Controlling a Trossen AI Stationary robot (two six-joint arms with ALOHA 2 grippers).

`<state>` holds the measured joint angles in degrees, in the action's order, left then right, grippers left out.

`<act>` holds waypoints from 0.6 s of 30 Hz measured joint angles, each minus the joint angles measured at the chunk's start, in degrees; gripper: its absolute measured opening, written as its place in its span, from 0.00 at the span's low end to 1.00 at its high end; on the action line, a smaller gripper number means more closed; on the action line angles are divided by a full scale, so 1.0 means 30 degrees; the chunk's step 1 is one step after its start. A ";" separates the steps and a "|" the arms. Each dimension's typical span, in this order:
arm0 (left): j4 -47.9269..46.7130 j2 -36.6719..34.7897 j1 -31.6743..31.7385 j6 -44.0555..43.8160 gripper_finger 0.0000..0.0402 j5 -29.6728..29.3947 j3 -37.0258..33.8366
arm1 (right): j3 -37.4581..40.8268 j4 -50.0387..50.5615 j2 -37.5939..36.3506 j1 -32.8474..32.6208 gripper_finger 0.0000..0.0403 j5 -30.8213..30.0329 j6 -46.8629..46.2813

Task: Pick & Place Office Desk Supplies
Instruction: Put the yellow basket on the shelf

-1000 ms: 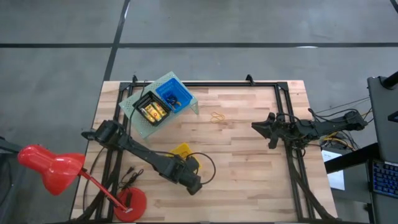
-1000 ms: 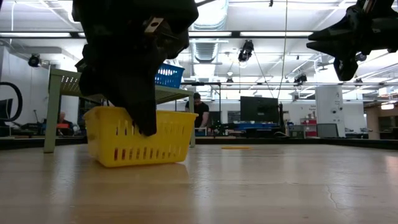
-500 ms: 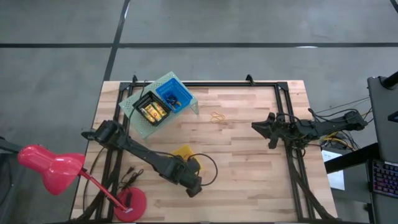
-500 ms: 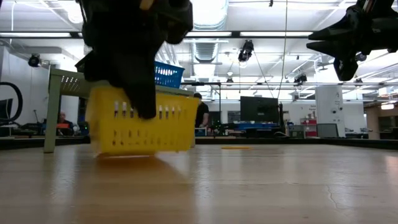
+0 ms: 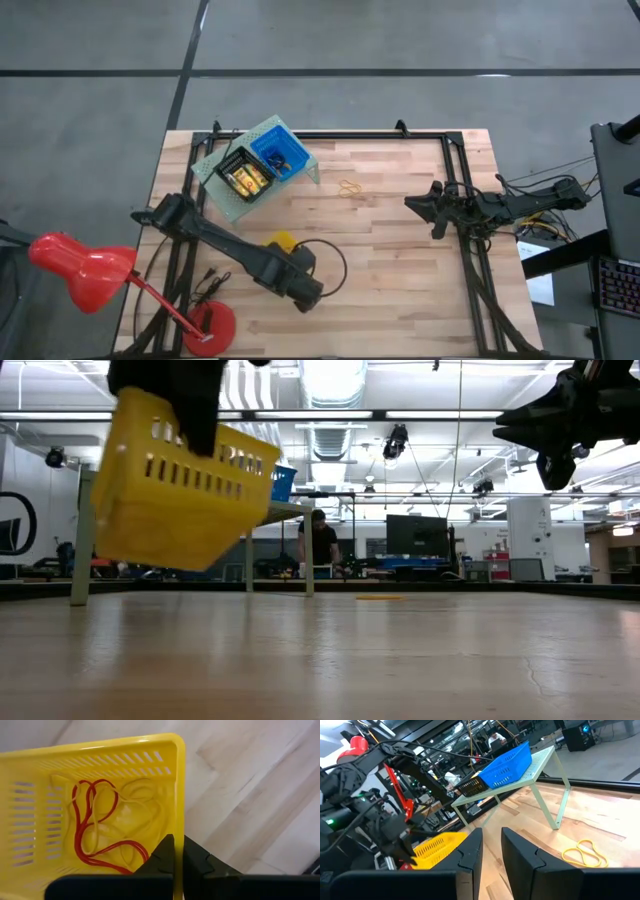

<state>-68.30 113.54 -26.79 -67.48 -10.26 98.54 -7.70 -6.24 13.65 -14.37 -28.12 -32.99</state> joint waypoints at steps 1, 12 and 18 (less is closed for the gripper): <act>-0.0607 0.0000 -0.0008 -0.0228 0.02 0.0000 0.0267 | 0.0000 -0.0007 0.0000 0.0000 0.17 -0.0007 0.0006; -0.6308 0.0000 -0.0408 -0.2536 0.02 0.0357 0.2260 | 0.0000 -0.0003 0.0000 0.0000 0.17 -0.0003 0.0006; -0.7207 -0.0186 -0.0465 -0.3044 0.02 0.0444 0.2669 | 0.0000 0.0000 0.0000 0.0000 0.17 -0.0007 0.0002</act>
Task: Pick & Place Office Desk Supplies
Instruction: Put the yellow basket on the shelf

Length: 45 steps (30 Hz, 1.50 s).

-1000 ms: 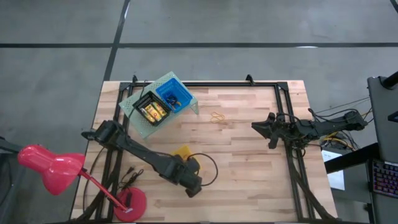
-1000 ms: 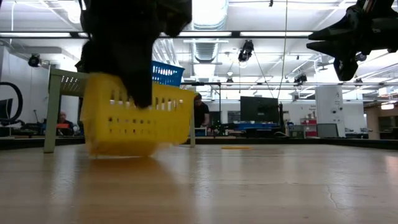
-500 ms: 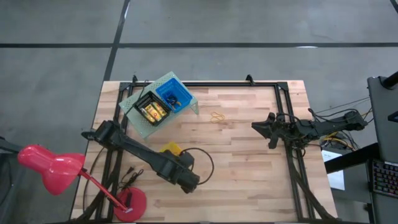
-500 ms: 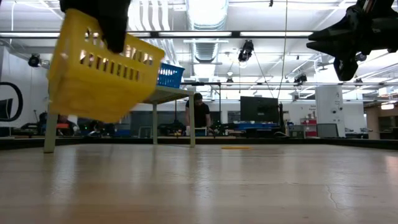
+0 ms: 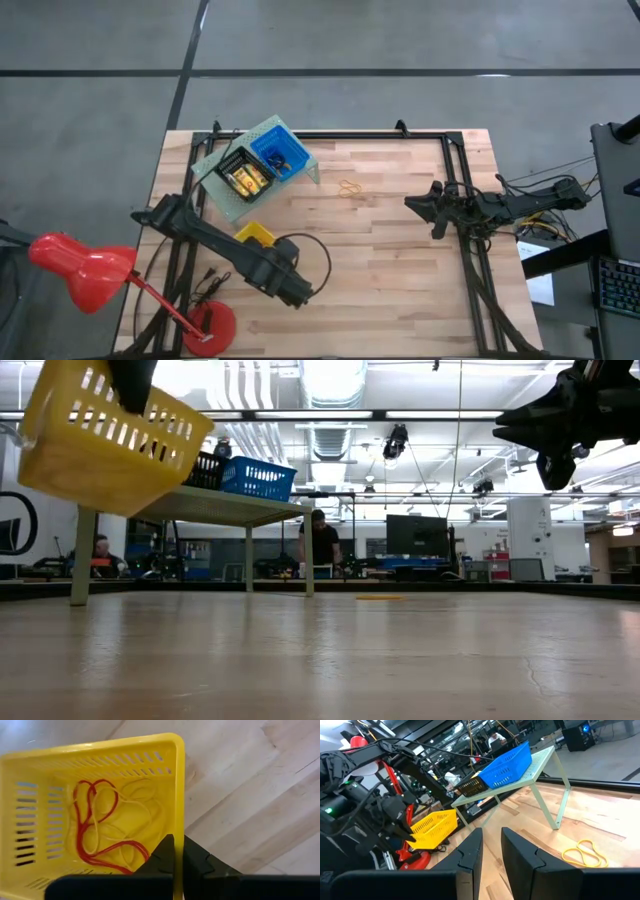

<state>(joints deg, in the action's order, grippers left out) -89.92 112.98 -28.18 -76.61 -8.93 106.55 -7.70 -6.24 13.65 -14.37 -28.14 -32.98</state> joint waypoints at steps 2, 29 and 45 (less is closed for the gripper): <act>-0.0046 -0.0210 0.0000 -0.0367 0.02 0.0003 -0.0003 | 0.0000 -0.0005 0.0000 0.0007 0.17 0.0000 0.0003; -0.0031 -0.3775 0.0134 -0.0439 0.03 0.0454 -0.0042 | 0.0000 0.0000 0.0007 0.0003 0.17 0.0000 0.0004; -0.0038 -0.7768 0.0655 -0.1291 0.03 -0.0182 -0.3257 | 0.0000 -0.0002 0.0000 0.0007 0.17 0.0007 -0.0003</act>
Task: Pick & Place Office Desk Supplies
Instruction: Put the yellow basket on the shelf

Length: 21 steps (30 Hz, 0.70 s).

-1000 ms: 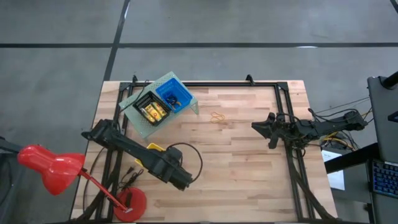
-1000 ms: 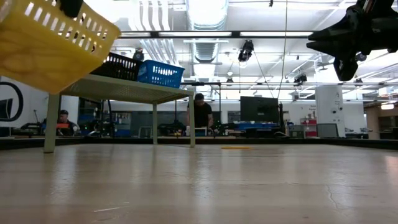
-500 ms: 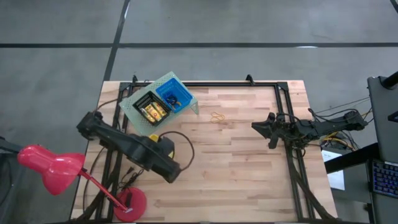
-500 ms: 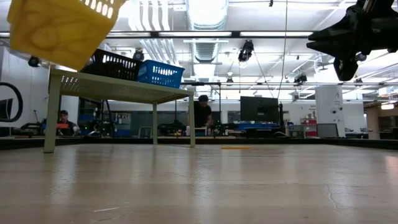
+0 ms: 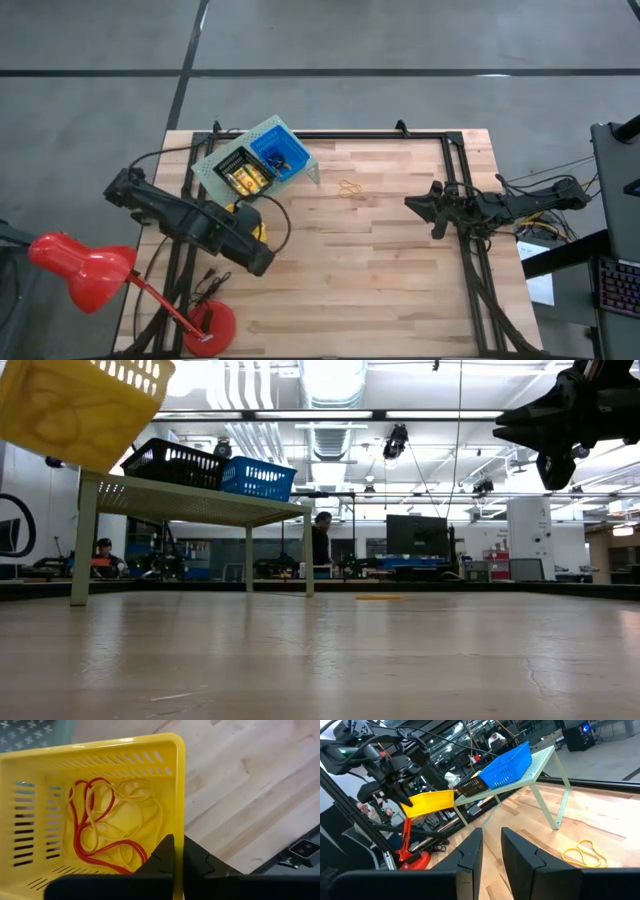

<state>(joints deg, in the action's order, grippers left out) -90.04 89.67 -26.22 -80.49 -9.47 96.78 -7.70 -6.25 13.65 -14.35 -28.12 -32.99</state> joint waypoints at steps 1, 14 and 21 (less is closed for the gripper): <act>0.0000 -0.0152 0.0058 0.0051 0.02 0.0004 -0.0188 | 0.0000 0.0002 0.0000 -0.0007 0.17 0.0000 0.0000; 0.0031 -0.0381 0.1371 0.3913 0.03 -0.0579 -0.1630 | 0.0000 0.0002 0.0015 -0.0004 0.17 -0.0002 0.0002; -0.0088 -0.0374 0.1545 0.3601 0.03 -0.0346 -0.1724 | 0.0000 -0.0005 0.0007 -0.0007 0.17 -0.0007 0.0001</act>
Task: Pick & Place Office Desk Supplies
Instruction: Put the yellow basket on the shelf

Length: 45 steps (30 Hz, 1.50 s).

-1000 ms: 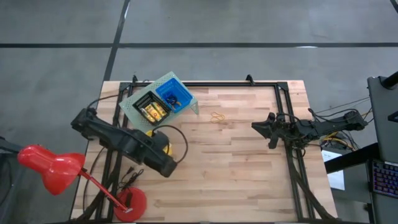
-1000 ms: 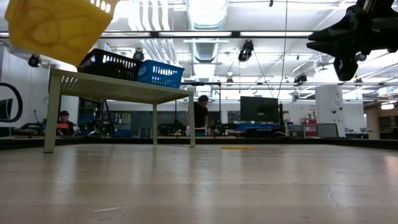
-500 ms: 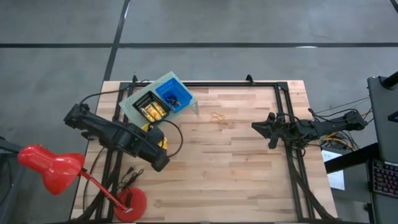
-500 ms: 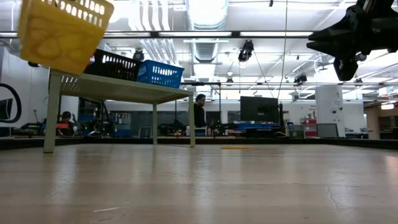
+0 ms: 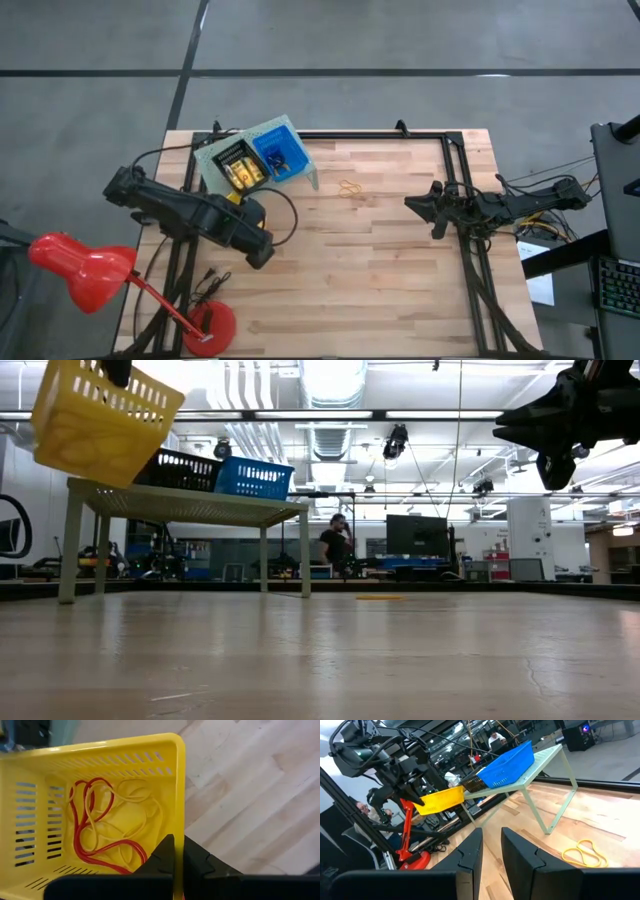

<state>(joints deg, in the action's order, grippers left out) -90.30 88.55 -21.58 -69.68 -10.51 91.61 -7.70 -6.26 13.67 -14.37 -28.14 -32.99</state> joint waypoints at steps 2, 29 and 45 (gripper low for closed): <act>0.0011 0.0007 0.0000 -0.0306 0.03 0.0438 0.0247 | 0.0000 0.0007 0.0000 0.0007 0.17 0.0000 0.0007; 0.0081 -0.2988 0.0628 0.1649 0.03 0.0341 0.1233 | 0.0000 -0.0001 0.0000 0.0001 0.17 0.0000 0.0006; 0.0110 -0.3880 0.0656 -0.0687 0.03 0.1800 0.0115 | 0.0000 0.0003 0.0000 0.0004 0.17 0.0000 0.0003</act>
<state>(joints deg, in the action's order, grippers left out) -89.97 76.91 -19.62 -71.74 -5.11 91.96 -7.70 -6.25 13.67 -14.36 -28.14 -32.98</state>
